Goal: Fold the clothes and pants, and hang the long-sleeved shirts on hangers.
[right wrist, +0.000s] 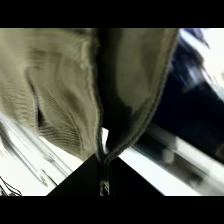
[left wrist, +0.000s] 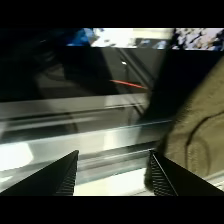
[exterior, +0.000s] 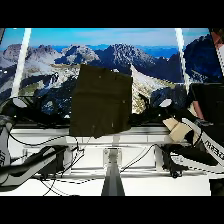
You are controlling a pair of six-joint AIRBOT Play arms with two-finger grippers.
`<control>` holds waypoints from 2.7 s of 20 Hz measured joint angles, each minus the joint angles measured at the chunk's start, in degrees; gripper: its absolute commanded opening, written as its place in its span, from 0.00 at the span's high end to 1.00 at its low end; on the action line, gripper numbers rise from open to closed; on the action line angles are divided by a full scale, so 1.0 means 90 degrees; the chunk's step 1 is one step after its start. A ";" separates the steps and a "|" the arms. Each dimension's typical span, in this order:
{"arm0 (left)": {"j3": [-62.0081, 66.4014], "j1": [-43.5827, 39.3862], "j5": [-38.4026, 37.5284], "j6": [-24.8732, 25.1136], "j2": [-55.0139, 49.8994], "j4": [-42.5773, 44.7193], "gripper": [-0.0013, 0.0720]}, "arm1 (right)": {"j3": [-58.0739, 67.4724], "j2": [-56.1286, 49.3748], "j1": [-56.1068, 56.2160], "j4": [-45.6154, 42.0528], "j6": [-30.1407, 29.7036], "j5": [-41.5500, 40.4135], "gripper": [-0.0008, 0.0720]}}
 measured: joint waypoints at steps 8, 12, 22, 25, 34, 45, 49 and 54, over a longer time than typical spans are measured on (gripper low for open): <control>-0.0418 -0.0041 0.0100 0.0435 -0.0274 -0.0743 0.31 | 0.0670 -0.0010 0.0005 0.0192 -0.0168 -0.0187 0.94; -0.0576 -0.0083 0.0199 0.0670 -0.0296 -0.0986 0.42 | 0.0746 -0.0010 0.0005 0.0204 -0.0187 -0.0289 0.94; -0.0459 -0.1545 0.0444 0.1241 -0.0328 -0.0901 0.97 | 0.1178 -0.0010 0.0005 0.0160 -0.0194 -0.0168 0.95; 0.0418 -0.1722 0.0364 0.1430 -0.0323 -0.0930 0.97 | 0.2001 -0.0012 0.0005 0.0046 -0.0197 0.0141 0.95; 0.5248 -0.1270 0.0104 0.1569 0.0189 -0.1695 0.97 | 0.5576 0.0364 0.0005 -0.0039 -0.0158 0.0697 0.95; 0.6550 -0.0976 -0.0012 0.0627 0.2608 -0.1557 0.97 | 0.6708 0.1989 0.0340 -0.0355 0.1666 0.1503 0.95; 0.5039 -0.0976 0.0287 0.0236 0.2506 -0.1581 0.97 | 0.5712 0.2023 0.0942 -0.1156 0.2725 0.1110 0.95; 0.3334 -0.1494 0.2059 0.0503 0.1151 -0.2212 0.97 | 0.4541 0.1273 0.1086 -0.2047 0.3269 -0.0736 0.95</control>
